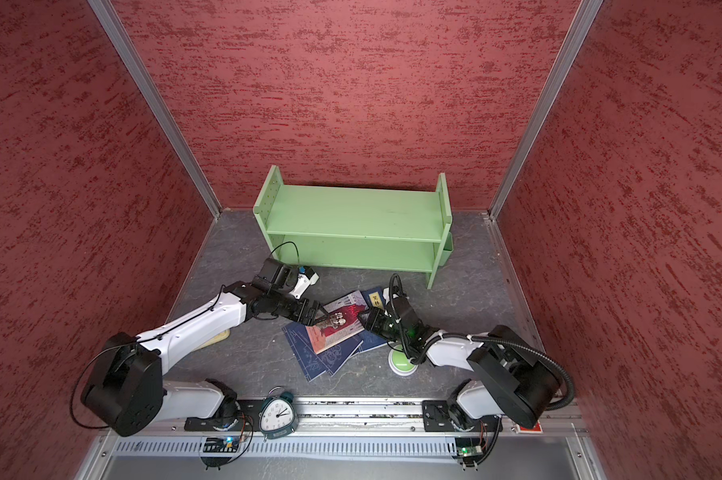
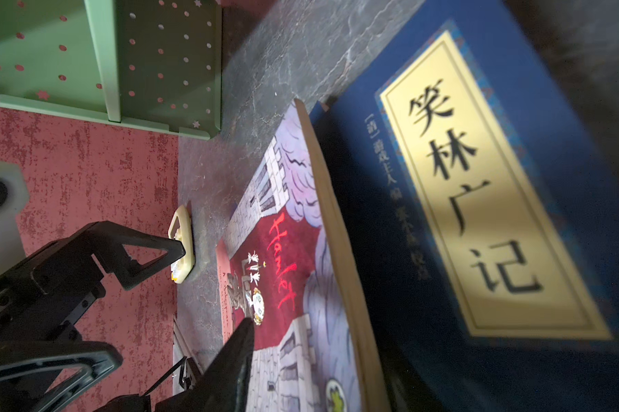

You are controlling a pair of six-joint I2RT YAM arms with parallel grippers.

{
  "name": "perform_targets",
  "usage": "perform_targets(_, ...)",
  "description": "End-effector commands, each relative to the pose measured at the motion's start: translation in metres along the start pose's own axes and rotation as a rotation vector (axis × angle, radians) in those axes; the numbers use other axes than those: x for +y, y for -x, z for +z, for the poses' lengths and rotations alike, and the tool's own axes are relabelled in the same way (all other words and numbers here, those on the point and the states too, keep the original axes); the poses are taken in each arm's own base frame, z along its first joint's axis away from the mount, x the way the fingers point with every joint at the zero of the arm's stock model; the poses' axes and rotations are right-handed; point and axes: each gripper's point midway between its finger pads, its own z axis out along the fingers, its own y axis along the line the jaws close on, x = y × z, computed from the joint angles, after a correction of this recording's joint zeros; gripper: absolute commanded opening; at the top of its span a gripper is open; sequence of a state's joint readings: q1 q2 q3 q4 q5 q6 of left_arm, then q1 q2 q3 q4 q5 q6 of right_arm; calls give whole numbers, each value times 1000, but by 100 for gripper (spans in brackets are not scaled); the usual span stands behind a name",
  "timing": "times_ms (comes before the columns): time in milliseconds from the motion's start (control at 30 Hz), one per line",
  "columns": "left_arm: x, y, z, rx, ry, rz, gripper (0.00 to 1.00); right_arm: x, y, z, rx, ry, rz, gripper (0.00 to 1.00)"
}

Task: Stacking books/files
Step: Pick up the book from the books.

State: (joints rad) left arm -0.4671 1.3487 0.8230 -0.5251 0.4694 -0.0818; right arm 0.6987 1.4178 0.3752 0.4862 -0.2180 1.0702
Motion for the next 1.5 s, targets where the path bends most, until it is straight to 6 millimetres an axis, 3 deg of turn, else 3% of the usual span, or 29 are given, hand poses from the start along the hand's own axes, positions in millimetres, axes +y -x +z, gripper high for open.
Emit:
perform_targets(0,1,-5,4,9,-7,-30,99,13,4,5,-9,42,0,48)
perform_targets(167,-5,-2,-2,4,-37,-23,99,18,7,5,-20,64,-7,36)
perform_targets(367,-13,19,-26,-48,-70,27,99,14,7,0,-38,59,-10,17)
perform_targets(567,-10,18,-30,-50,-63,18,99,19,9,-8,-46,66,-43,0)
perform_targets(767,-10,24,-34,-66,-57,8,100,32,11,-17,-53,110,-51,0)
perform_targets(1133,-7,38,-53,-124,-71,2,100,61,-10,-50,64,203,-121,0)
perform_targets(1467,-40,34,-63,-94,-293,-26,99,93,-17,-84,115,322,-225,0)
